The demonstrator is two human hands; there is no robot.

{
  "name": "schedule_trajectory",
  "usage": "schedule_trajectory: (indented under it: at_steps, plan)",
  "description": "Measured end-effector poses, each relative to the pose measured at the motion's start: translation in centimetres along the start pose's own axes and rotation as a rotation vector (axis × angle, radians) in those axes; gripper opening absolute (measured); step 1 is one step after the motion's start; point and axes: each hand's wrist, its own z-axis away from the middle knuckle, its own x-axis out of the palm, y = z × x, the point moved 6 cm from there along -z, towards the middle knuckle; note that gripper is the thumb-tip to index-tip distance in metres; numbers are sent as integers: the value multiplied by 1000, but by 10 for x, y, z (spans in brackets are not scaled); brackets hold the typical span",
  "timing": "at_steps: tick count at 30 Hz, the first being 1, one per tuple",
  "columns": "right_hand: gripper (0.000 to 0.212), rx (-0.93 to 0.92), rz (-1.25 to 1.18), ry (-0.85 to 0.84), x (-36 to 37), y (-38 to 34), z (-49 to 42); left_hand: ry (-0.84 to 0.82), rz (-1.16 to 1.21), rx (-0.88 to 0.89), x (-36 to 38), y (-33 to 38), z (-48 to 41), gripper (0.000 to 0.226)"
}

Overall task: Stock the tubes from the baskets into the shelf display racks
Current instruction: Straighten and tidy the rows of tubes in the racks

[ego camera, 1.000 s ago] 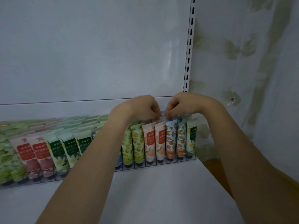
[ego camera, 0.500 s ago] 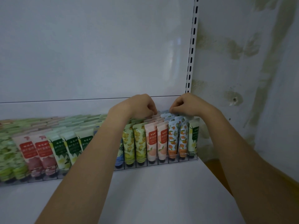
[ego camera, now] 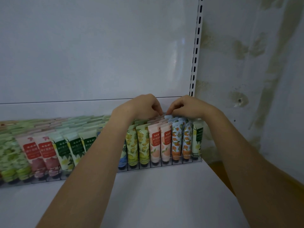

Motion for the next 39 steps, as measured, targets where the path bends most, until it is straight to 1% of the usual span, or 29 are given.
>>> schedule_trajectory:
  at_steps: [2,6,11,13,15,17,19,20,23,25,29,34,39]
  plan:
    - [31,-6,-6,3,0,0,0,-5,-4,8,1,1,0,20]
    - [26,-4,-68,79,-14,2,3,-10,-10,4,1,2,0,22]
    - [26,51,1,11,-16,10,8,-23,-27,24,1,6,1,23]
    - [23,42,-13,58,-18,9,8,-17,-47,35,-4,8,2,22]
    - [22,7,-43,135,-23,4,8,56,-63,58,-22,10,9,23]
    - [21,-33,-66,175,-27,-2,8,201,-47,95,-49,10,20,23]
    - [17,-61,-55,134,-26,-9,9,299,-34,129,-68,9,32,21]
    - [14,-68,-31,89,-24,-13,10,297,-41,139,-71,9,36,20]
    - [8,-42,31,6,-21,-22,14,179,-107,142,-63,11,46,18]
    - [10,-7,80,-22,-23,-27,17,141,-174,149,-54,13,50,19]
    - [18,118,259,-135,-28,-29,29,159,-171,225,-31,23,51,21]
    - [17,224,304,-190,-29,-25,40,179,-120,271,-10,41,42,24]
    - [12,258,291,-213,-20,-21,40,85,-87,194,9,47,28,23]
